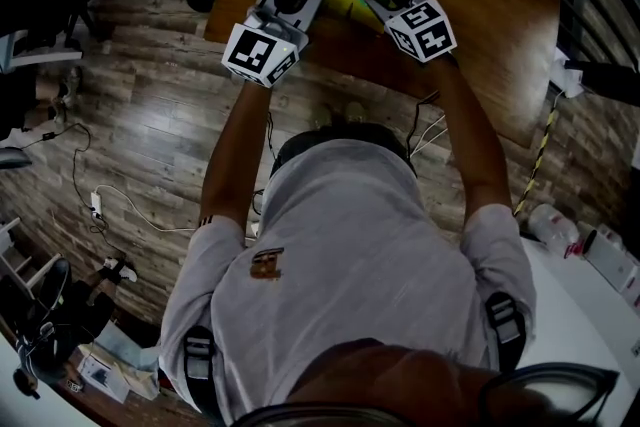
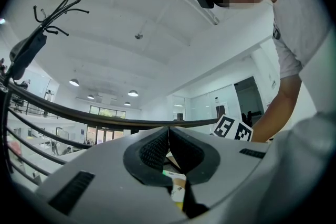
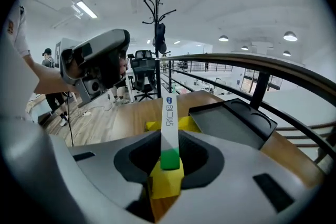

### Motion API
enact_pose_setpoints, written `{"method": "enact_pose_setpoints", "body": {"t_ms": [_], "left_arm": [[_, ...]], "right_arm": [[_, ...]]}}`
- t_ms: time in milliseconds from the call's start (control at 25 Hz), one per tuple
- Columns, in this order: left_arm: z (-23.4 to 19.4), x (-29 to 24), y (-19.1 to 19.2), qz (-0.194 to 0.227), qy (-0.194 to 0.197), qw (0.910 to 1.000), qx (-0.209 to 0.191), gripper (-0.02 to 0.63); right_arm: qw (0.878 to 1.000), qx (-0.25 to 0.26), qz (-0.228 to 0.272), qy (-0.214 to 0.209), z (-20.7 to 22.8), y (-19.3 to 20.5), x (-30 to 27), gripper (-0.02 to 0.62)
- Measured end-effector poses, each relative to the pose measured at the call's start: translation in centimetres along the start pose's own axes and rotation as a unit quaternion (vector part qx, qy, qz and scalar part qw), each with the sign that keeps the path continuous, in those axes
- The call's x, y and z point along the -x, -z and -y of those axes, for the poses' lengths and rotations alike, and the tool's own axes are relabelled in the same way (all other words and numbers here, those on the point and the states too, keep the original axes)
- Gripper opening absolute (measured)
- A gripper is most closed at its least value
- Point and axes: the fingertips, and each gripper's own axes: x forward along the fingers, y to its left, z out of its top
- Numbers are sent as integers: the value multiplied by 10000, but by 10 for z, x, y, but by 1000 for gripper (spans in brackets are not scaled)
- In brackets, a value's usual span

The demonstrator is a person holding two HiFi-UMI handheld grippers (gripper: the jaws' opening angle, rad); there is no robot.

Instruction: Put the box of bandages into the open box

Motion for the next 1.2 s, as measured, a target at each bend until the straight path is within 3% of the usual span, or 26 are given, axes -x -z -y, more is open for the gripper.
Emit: {"method": "enact_pose_setpoints", "body": {"t_ms": [600, 1200], "left_arm": [[-32, 2, 9, -66, -120, 9999, 49, 20], [-41, -1, 8, -58, -126, 9999, 18, 20]], "right_arm": [[9918, 362, -1223, -8, 11, 20, -58, 103], [9846, 478, -1681, -31, 15, 29, -73, 103]]}}
